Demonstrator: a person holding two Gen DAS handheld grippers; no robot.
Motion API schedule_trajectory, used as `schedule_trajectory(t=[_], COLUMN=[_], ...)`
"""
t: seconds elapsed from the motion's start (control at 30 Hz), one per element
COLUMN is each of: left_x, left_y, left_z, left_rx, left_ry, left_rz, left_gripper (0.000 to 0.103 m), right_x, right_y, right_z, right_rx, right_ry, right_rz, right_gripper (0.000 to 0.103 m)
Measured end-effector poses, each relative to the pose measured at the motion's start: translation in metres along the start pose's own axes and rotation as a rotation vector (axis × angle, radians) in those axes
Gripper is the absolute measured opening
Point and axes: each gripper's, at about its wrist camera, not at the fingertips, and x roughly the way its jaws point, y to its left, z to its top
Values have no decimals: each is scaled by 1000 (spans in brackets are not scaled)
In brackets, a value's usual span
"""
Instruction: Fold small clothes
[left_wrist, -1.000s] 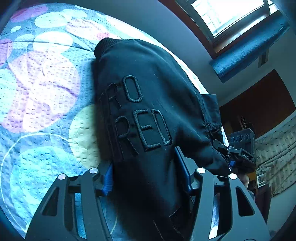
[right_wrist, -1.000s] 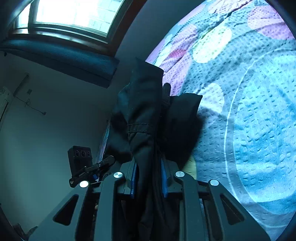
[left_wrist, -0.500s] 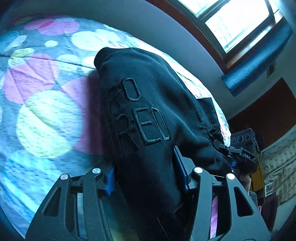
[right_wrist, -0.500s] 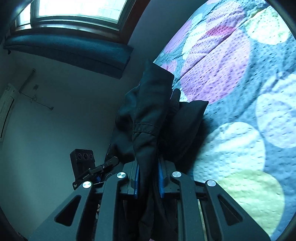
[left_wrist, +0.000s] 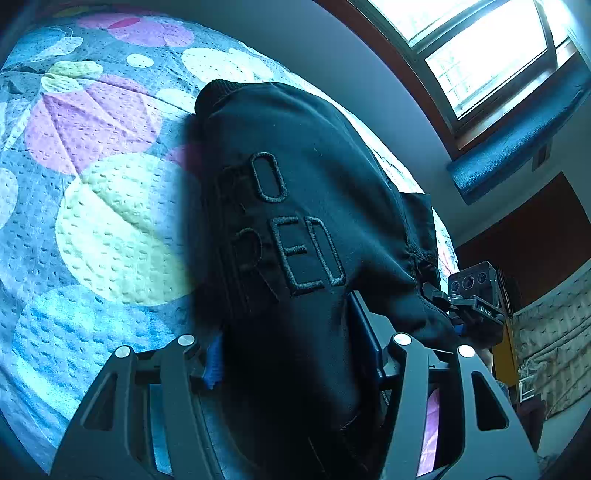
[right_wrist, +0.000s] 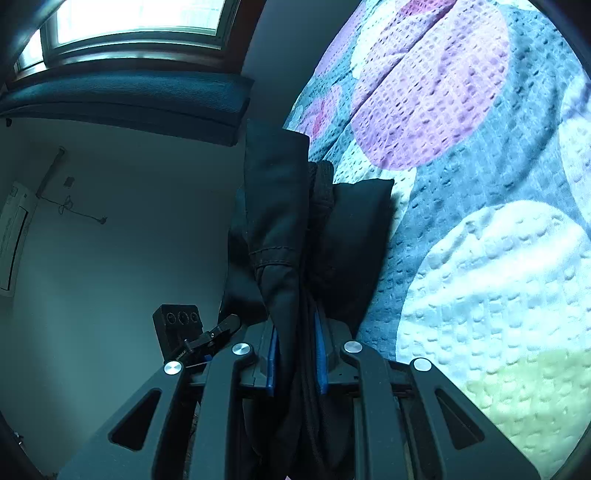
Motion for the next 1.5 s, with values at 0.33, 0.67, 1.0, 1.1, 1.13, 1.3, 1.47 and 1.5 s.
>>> schedule_trajectory(t=[0.33,0.67,1.0,1.1,1.13,1.3,1.47,1.5], left_x=[-3,-47,-38,-39,-40,-53,-59,-59], left_y=[7,0,-6,0,-1,-18,-26,-26], left_z=[-3,-29,-72,-74,-74,-74,-85,-90], left_rx=[-1,-25,-38,-57,-52,-18,-9,-1], left_ry=[-11,-38,52,50,54,30,47,51], left_rz=[-15,-35,-21,-22,-14,40,43,50], left_gripper=[61,84,79,70,68,60,60,60], right_x=[0,-33,-18,-5,-3,-11,-22,-22], right_y=[-1,25,35,36,35,43,49,47], right_z=[0,-20,-54,-63,-64,-62,-70,-74], right_rx=[0,-36,-80,-87,-93,-86,-96,-89], right_ry=[-12,-82,6,58,58,26,39,45], right_rz=[-7,-112,-173,-203,-213,-150,-130,-127], right_gripper=[20,68,68,34,31,25,25,25])
